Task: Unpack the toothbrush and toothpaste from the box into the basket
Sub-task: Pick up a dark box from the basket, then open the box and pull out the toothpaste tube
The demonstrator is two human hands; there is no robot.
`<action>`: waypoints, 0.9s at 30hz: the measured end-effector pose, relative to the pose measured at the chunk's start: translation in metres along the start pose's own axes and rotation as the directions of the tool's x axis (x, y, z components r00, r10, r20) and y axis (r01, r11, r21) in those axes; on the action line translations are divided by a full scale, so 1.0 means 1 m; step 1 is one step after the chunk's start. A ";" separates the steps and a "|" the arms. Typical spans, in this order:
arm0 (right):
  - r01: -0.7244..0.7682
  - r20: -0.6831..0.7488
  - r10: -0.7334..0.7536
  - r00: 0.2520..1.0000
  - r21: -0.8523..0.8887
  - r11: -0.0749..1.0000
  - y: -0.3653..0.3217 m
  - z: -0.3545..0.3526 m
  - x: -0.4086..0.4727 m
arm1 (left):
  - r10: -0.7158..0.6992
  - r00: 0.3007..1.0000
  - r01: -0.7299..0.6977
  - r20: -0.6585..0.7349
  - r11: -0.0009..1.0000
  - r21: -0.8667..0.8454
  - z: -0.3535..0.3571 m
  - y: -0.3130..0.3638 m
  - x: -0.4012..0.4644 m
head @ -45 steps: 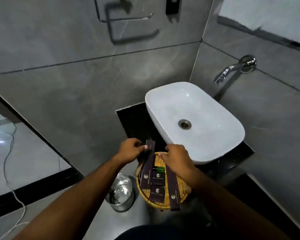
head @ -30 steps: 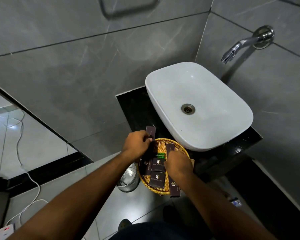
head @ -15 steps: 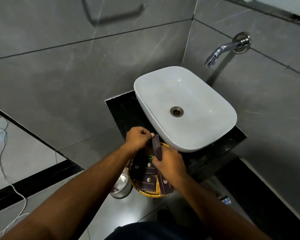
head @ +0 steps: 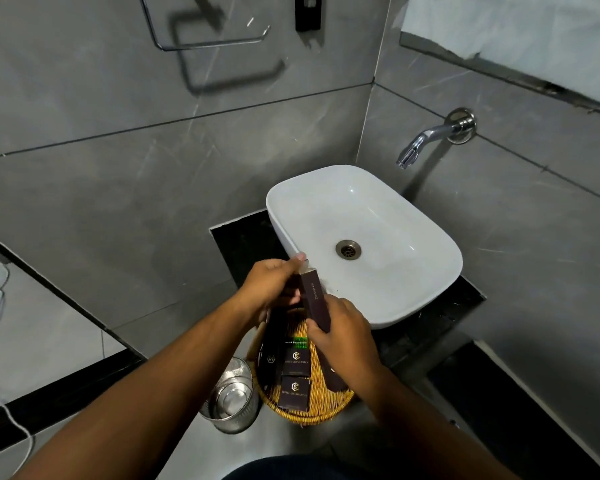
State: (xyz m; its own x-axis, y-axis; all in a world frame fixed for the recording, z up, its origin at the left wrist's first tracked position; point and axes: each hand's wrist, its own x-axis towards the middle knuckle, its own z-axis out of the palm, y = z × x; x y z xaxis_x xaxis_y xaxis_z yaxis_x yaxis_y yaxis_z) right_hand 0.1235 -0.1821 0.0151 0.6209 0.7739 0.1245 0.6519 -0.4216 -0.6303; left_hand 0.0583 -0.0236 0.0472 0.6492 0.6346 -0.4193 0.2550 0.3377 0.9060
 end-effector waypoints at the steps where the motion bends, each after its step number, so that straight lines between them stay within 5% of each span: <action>1: -0.004 -0.013 0.004 1.000 0.016 1.000 0.000 0.000 0.002 | 0.025 0.998 -0.028 0.063 0.999 0.040 -0.001 -0.001 -0.006; 3: -0.009 -0.026 0.010 1.000 0.051 0.999 -0.003 -0.002 0.005 | 0.071 0.989 -0.085 0.127 0.991 0.103 0.000 -0.007 -0.016; 7: -0.062 0.036 0.056 0.998 0.192 0.979 -0.006 -0.010 0.015 | 0.145 0.989 -0.149 0.036 0.979 0.139 -0.001 -0.007 -0.025; 12: -0.220 0.005 0.251 0.968 0.494 0.841 -0.021 -0.047 0.052 | 0.194 0.973 -0.213 0.127 0.965 0.154 -0.008 0.006 -0.034; 17: -0.254 0.268 0.138 0.954 0.470 0.845 -0.047 -0.069 0.080 | 0.263 0.943 -0.300 0.203 0.937 0.180 -0.002 0.012 -0.039; 21: -0.315 0.345 0.169 0.923 0.428 0.847 -0.048 -0.071 0.087 | 0.298 0.928 -0.342 0.224 0.920 0.191 0.000 0.015 -0.042; 27: -0.458 0.371 0.269 0.889 0.706 0.540 -0.039 -0.068 0.091 | 0.150 0.951 -0.179 0.272 0.980 0.086 -0.008 0.000 -0.040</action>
State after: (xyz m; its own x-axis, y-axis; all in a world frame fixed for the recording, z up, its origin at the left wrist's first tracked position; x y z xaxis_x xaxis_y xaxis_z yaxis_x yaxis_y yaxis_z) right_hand 0.1842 -0.1276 0.1026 0.5655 0.7500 -0.3431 -0.2396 -0.2487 -0.9385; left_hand 0.0270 -0.0434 0.0637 0.8501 0.4650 -0.2474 0.1953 0.1580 0.9679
